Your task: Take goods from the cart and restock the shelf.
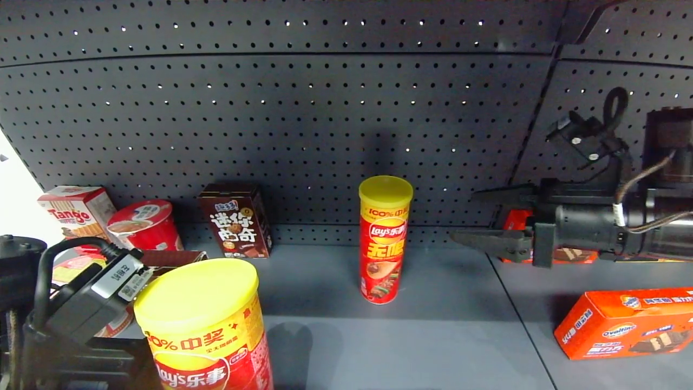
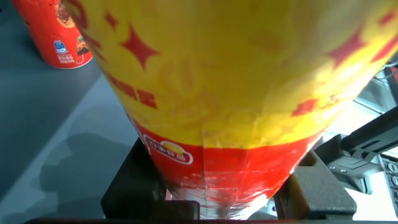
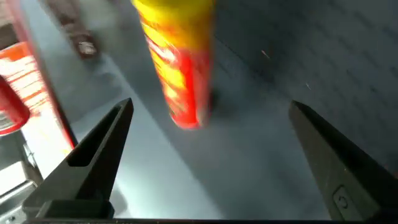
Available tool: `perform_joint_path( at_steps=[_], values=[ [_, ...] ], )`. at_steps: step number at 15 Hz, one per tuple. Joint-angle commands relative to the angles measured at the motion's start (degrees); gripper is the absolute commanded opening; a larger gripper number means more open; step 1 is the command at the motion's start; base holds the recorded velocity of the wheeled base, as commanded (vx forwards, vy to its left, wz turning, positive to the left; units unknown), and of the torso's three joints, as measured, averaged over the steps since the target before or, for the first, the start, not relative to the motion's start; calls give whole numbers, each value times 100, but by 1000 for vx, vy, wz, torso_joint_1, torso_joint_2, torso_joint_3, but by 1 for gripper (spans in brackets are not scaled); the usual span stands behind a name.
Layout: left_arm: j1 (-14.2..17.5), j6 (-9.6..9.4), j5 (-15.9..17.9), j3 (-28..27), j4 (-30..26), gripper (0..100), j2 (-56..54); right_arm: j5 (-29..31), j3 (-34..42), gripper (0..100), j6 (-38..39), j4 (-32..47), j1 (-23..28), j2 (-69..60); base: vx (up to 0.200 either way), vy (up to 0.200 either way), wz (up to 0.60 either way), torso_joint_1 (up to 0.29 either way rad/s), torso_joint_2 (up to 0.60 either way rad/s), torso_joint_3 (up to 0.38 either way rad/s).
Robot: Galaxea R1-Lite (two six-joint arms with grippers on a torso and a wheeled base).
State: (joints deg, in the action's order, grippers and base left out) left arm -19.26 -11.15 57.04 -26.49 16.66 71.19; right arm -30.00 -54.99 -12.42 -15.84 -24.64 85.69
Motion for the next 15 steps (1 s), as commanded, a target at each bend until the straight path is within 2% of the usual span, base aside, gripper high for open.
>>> perform_joint_path(
  at_steps=[1, 3, 6, 11, 15],
  values=[
    [10, -1, 0, 4, 3, 0, 0, -146, -266, 100, -67, -253, 3, 836, 0, 0, 0, 0, 0, 0],
    [10, -1, 0, 30, 3, 0, -18, -401, -618, 100, -173, -271, 20, 1187, 0, 0, 0, 0, 0, 0],
    [10, -1, 0, 30, 3, 0, -18, -1175, -803, 100, -278, -420, 91, 1583, 0, 0, 0, 0, 0, 0],
    [10, 8, 0, 21, 3, 0, 17, -1605, -829, 100, -278, -614, 47, 1899, 0, 0, 0, 0, 0, 0],
    [19, 17, 0, 4, -5, 0, 17, -1614, -820, 100, -278, -693, -199, 2066, 0, 0, 0, 0, 0, 0]
  ],
)
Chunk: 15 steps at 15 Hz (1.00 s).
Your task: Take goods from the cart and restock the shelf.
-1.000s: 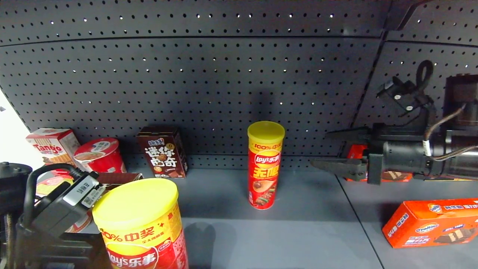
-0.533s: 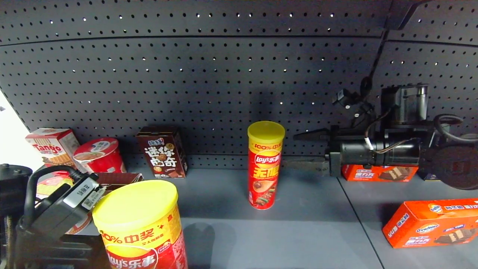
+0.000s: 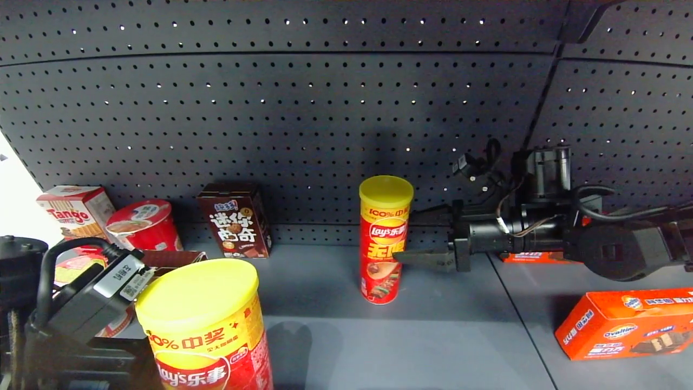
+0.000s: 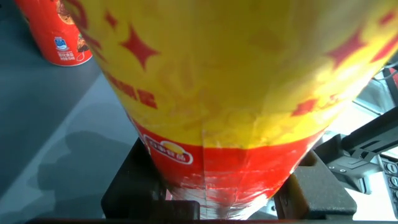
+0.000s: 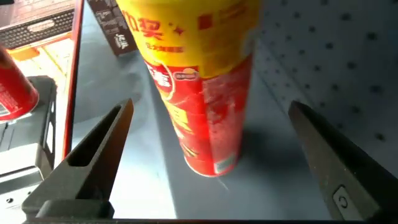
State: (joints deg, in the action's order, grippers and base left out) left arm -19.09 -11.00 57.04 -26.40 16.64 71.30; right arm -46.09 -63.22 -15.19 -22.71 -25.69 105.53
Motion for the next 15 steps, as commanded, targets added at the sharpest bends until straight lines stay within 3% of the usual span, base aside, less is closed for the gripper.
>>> perform_joint_path(
  at_steps=[1, 15],
  values=[
    [2, 1, 0, -5, -3, 0, -2, -5, 3, 100, -2, -49, -182, 117, 0, 0, 0, 0, 0, 0],
    [11, 1, 0, -14, 6, 0, -2, 48, -428, 100, -2, -76, -244, 969, 0, 0, 0, 0, 0, 0]
  ],
)
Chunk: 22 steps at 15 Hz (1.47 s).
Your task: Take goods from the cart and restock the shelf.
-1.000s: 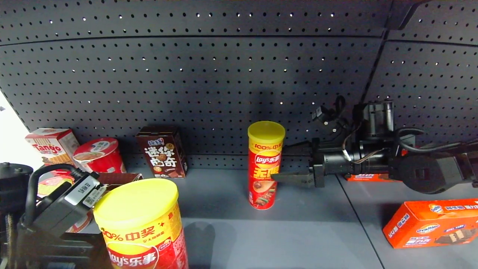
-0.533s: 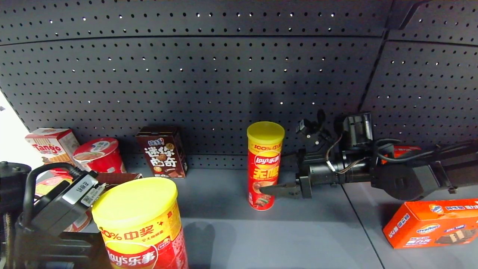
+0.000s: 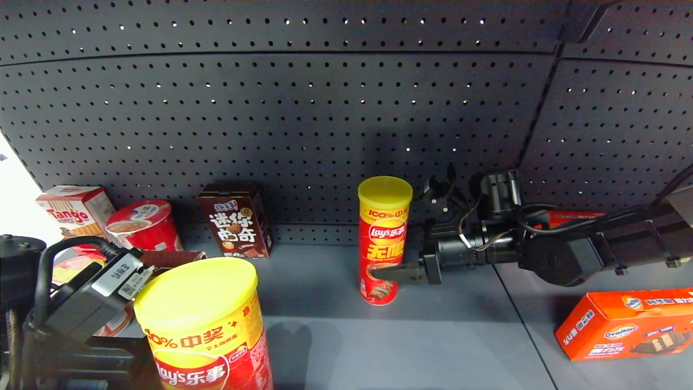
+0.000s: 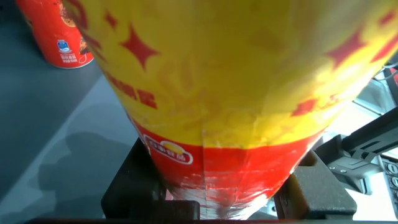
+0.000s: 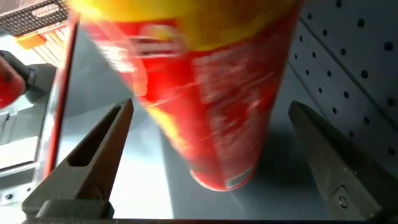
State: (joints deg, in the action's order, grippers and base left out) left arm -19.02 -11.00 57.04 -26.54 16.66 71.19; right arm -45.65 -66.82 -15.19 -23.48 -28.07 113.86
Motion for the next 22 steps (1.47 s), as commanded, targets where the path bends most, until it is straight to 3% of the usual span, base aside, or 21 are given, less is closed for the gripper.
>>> perform_joint_path(
  at_steps=[1, 4, 5, 13, 18, 22],
  values=[
    [3, 1, 0, 8, 3, 0, 9, 13, -103, 100, -2, -16, -5, 207, 0, 0, 0, 0, 0, 0],
    [12, 1, 0, 52, 3, 0, 9, -40, -95, 100, -19, -175, -31, 277, 0, 0, 0, 0, 0, 0],
    [12, 1, 0, 52, 3, 0, 9, -5, -77, 0, -19, -183, -31, 277, 0, 0, 0, 0, 0, 0],
    [21, 1, 9, 114, 3, 0, -35, 57, 424, 0, -2, -254, -181, -171, 0, 0, 0, 0, 0, 0],
    [-14, -8, 9, 140, 3, 0, -44, 812, 1241, 0, -63, 300, -418, -1173, 0, 0, 0, 0, 0, 0],
    [-23, -8, 0, 140, -5, 0, -53, 1111, 2085, 0, -89, -500, -568, -1577, 0, 0, 0, 0, 0, 0]
  ],
)
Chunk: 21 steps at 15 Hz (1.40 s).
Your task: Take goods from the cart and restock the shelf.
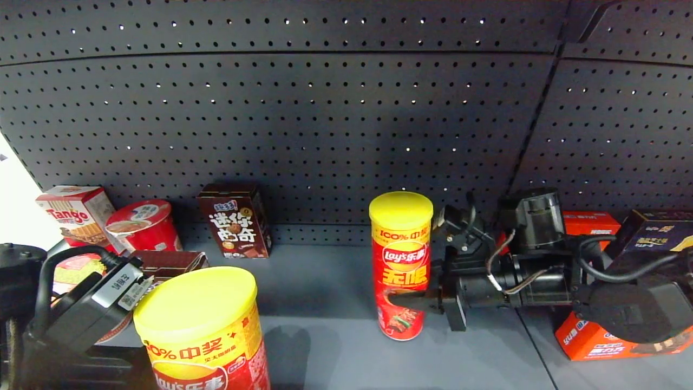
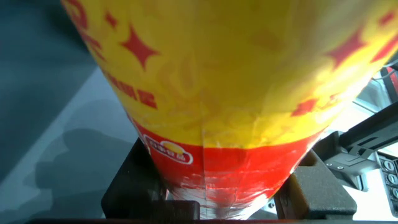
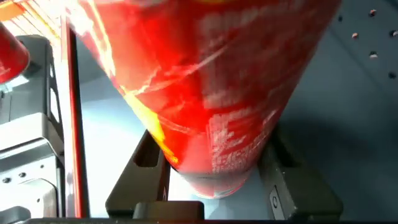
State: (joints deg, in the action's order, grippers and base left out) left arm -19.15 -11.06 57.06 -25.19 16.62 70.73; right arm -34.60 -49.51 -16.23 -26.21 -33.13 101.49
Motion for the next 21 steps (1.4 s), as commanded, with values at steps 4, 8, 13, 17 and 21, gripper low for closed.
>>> perform_joint_path(
  at_steps=[4, 8, 13, 17, 21],
  values=[
    [17, 7, 6, 75, 0, 0, -7, -38, 925, 0, 49, -701, -53, -613, 0, 0, 0, 0, 0, 0],
    [25, 16, -11, -39, 0, 0, 2, -91, 1250, 0, 137, -736, -185, -823, 0, 0, 0, 0, 0, 0],
    [52, 25, -29, -13, -9, 0, -15, -91, 1444, 0, 199, -833, -396, -832, 0, 0, 0, 0, 0, 0],
    [52, 25, -29, -21, -9, 0, 2, -91, 1611, 0, 260, -1202, -422, -674, 0, 0, 0, 0, 0, 0],
    [61, 25, -20, -39, 0, 0, 46, -82, 1848, 0, 313, -1527, -431, -613, 0, 0, 0, 0, 0, 0]
  ],
)
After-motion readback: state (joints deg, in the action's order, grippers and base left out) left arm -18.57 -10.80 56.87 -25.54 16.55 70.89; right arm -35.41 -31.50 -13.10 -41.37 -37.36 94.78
